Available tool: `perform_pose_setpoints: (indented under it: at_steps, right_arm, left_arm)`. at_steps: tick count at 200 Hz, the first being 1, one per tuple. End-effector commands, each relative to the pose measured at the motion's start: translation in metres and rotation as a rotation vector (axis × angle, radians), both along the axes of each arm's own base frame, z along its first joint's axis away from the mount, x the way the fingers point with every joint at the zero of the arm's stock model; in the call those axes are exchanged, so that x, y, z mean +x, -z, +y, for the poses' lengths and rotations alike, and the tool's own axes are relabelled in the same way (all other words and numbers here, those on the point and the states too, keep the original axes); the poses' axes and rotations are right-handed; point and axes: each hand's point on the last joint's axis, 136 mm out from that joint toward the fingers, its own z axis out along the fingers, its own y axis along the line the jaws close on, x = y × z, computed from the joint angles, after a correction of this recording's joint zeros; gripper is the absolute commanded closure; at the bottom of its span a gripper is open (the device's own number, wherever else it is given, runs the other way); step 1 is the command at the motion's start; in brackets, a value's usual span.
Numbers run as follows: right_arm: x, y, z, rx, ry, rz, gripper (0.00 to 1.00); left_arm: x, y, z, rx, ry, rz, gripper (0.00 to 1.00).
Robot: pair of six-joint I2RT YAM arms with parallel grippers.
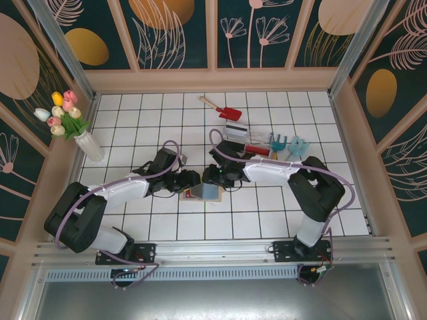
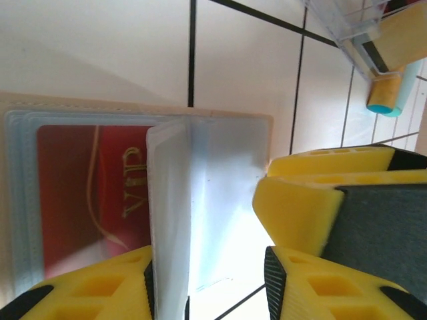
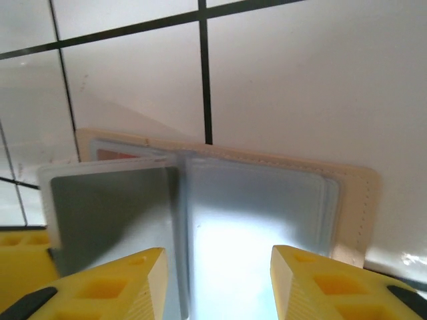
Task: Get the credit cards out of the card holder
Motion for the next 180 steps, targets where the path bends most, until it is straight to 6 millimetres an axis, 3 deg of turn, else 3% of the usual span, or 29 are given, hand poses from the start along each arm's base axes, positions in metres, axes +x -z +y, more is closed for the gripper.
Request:
perform_pose_setpoints:
  at_steps: [1,60,113,142,180]
  right_arm:
    - [0.007,-0.014,-0.011,0.02,0.069,-0.04,0.54]
    - [0.018,-0.04,-0.036,0.061,0.149,-0.13,0.39]
    - [0.025,-0.081,-0.051,0.187,0.178,-0.26,0.01]
    - [0.024,-0.098,-0.061,0.249,0.21,-0.32,0.01]
    - [0.02,-0.099,-0.064,0.263,0.199,-0.323,0.04]
  left_arm:
    - [-0.004,-0.001,-0.008,-0.057,0.028,0.007,0.55]
    - [-0.002,-0.011,-0.028,-0.121,0.053,-0.006,0.54]
    - [-0.002,-0.006,-0.041,-0.126,0.053,0.009,0.52]
    - [0.004,-0.001,-0.031,-0.07,-0.003,0.002,0.49]
    - [0.007,-0.005,-0.024,-0.033,-0.026,-0.02,0.48]
